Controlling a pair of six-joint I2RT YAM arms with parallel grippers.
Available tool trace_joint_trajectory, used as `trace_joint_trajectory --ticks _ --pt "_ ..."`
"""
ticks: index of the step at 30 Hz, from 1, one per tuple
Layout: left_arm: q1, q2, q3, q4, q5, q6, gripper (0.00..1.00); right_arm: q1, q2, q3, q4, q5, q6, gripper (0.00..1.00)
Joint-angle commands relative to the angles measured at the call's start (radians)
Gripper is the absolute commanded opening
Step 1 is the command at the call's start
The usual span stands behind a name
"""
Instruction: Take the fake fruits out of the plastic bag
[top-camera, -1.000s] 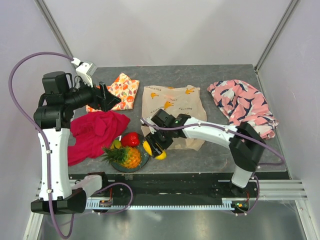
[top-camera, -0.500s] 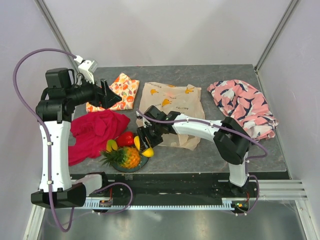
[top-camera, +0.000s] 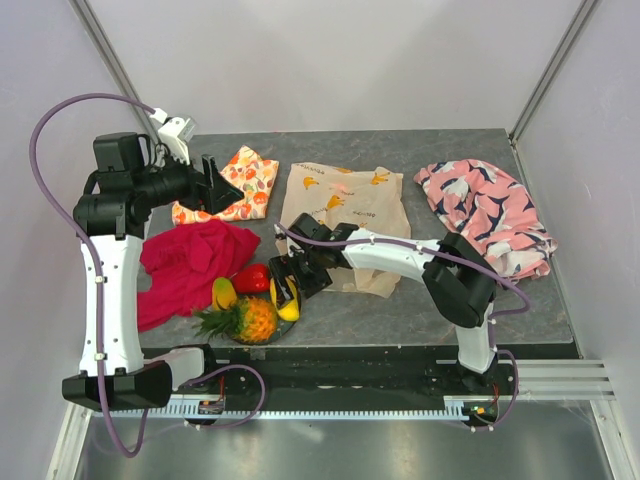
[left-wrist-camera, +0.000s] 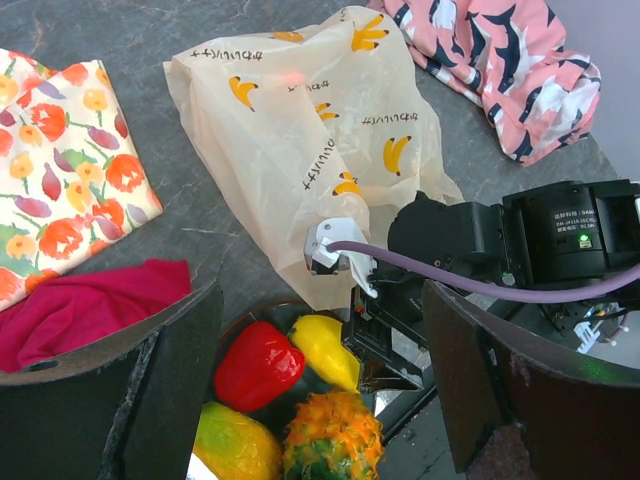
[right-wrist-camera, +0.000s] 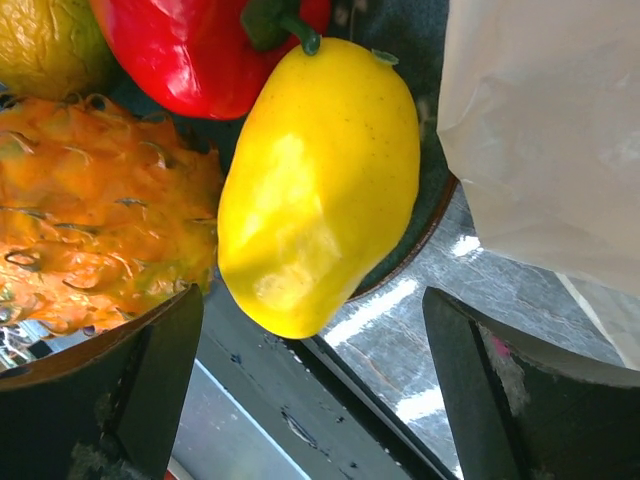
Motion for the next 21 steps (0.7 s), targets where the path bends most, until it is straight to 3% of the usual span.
trace_joint_trajectory --ticks 1,8,12,15,19,21 --pt "0.006 0.008 0.03 0.025 0.047 -0.01 0.87 -0.034 -0.05 0.063 -0.086 0.011 -0.121 0.98" --pt "0.003 0.012 -0.045 0.038 0.049 0.039 0.86 -0.14 -0.201 0.127 -0.313 0.046 -0.507 0.98" --pt "-0.027 -0.021 -0.11 0.038 0.043 0.047 0.86 -0.142 -0.311 0.091 -0.381 0.314 -0.64 0.98" --pt "-0.134 -0.02 -0.127 0.038 -0.032 0.075 0.86 -0.142 -0.398 0.014 -0.379 0.411 -0.704 0.98" --pt "-0.359 0.032 -0.139 0.026 -0.143 0.121 0.87 -0.143 -0.463 -0.142 -0.372 0.555 -0.845 0.98" --pt "-0.395 0.089 -0.145 0.018 -0.169 0.125 0.87 -0.143 -0.472 -0.211 -0.35 0.573 -0.87 0.98"
